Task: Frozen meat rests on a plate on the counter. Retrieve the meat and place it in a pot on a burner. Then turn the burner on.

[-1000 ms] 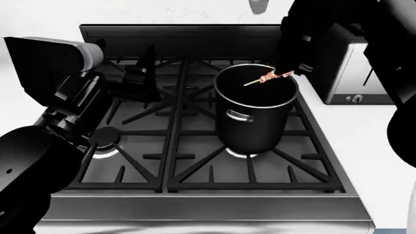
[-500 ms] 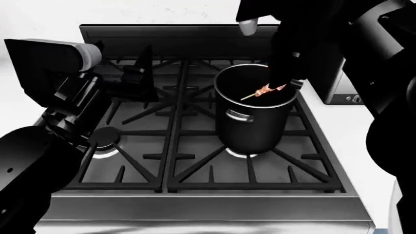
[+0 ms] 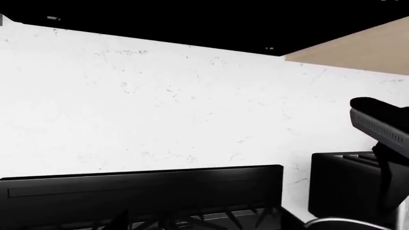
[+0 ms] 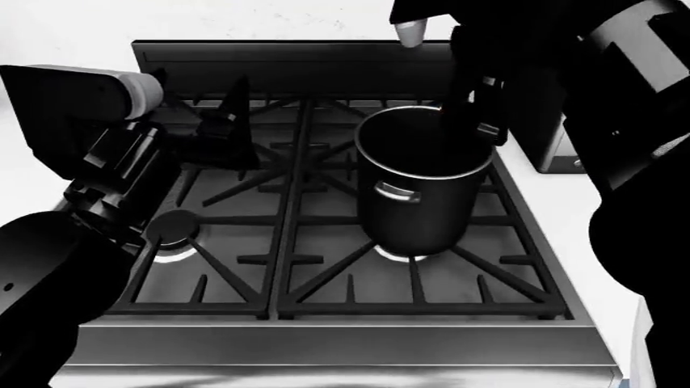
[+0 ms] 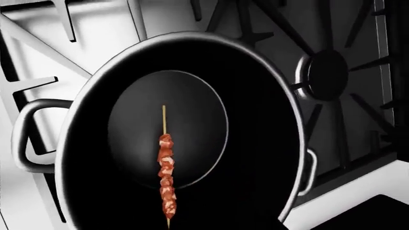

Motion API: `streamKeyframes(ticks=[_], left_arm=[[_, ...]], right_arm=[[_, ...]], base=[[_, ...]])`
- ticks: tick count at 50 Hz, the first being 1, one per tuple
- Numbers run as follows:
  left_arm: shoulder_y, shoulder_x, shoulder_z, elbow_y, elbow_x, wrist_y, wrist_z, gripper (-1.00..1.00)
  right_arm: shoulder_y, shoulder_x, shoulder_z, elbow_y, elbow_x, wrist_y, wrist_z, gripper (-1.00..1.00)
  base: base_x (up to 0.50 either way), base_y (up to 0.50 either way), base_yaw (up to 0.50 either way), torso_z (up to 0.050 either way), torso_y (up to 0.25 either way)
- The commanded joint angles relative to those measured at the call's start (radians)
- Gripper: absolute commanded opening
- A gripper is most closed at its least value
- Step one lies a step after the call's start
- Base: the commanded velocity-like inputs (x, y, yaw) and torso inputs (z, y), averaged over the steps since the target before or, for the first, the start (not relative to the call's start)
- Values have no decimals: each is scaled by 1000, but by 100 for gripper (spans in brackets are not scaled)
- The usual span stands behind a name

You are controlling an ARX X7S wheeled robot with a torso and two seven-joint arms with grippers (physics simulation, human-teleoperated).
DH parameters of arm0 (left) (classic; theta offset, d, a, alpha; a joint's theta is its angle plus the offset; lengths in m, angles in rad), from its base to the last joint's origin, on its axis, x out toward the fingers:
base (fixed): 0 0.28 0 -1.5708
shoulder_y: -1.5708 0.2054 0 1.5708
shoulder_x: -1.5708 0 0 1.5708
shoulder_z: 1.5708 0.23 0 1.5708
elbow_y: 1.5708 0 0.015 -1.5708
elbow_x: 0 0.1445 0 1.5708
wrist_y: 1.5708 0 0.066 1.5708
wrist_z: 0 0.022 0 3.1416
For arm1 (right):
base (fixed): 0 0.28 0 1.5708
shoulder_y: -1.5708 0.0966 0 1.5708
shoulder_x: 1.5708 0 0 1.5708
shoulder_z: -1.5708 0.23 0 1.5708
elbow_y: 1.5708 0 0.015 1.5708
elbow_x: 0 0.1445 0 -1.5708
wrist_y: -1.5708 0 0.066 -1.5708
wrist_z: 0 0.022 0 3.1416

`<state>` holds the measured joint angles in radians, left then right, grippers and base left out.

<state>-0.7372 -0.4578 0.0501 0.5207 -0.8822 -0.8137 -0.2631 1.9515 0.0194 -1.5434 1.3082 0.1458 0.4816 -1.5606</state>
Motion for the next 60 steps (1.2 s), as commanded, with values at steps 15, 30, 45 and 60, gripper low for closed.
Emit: streamKeyframes(ticks=[15,30,45,60], left_arm=[[12,-13,1,47,-32,-10,-13,100],[15,-17,23,95,-14,-16,-47,100],[68,-18,26,166,29,38,-55,100],[143,-21,78,187,197,128,-96,100]], right_arm=[[73,133,204,-261,3,205,94,100],[-88,489,488,-1132,134,880,455,100],[-264,707,986,-1613,1103,1072,1692,100],[-705,806,1290,-1907,1535,782,2514,100]], base=[[0,0,0,0,0],[0,0,0,0,0],[0,0,0,0,0],[0,0,0,0,0]])
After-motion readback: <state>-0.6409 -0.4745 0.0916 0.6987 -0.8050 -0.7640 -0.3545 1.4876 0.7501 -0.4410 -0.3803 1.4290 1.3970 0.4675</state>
